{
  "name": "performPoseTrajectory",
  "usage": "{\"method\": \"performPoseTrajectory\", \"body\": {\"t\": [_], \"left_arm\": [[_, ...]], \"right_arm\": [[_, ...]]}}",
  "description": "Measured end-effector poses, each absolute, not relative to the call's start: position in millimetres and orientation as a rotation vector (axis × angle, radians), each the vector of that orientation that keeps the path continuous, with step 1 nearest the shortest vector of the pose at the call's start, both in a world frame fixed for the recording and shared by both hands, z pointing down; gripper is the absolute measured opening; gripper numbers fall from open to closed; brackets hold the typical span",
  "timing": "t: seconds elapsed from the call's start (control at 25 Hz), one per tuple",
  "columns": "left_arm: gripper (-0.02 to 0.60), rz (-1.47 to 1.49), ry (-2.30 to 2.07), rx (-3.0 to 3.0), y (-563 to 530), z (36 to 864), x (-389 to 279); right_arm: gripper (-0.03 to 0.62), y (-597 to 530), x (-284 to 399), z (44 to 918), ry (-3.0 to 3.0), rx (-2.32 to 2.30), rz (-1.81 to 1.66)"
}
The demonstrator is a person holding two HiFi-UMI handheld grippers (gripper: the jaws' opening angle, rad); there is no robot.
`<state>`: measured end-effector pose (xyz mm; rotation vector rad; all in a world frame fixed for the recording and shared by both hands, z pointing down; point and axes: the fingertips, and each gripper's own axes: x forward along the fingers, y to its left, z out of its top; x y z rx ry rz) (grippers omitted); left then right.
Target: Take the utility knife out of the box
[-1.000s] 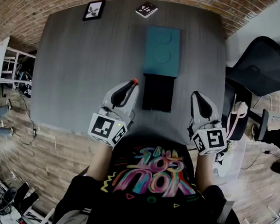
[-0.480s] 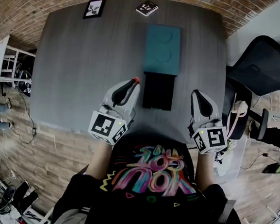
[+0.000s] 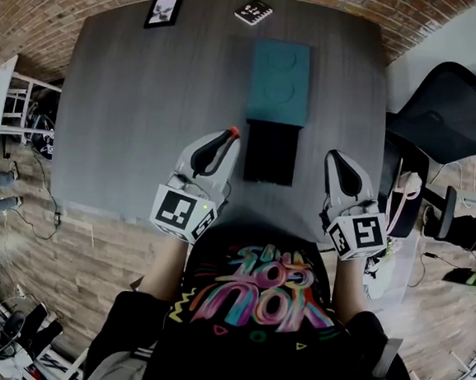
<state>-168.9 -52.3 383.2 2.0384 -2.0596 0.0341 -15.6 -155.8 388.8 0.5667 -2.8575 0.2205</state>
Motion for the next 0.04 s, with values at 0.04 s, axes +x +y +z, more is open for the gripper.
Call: {"method": "performPoseTrajectory", "body": {"t": [0.04], "left_arm": [[0.057,0.037,-2.058,2.043,-52.2,383.4,-168.5]], "right_arm": [[-0.002,-155.7,-15.7,388.9,-2.857,0.566,0.220]]}}
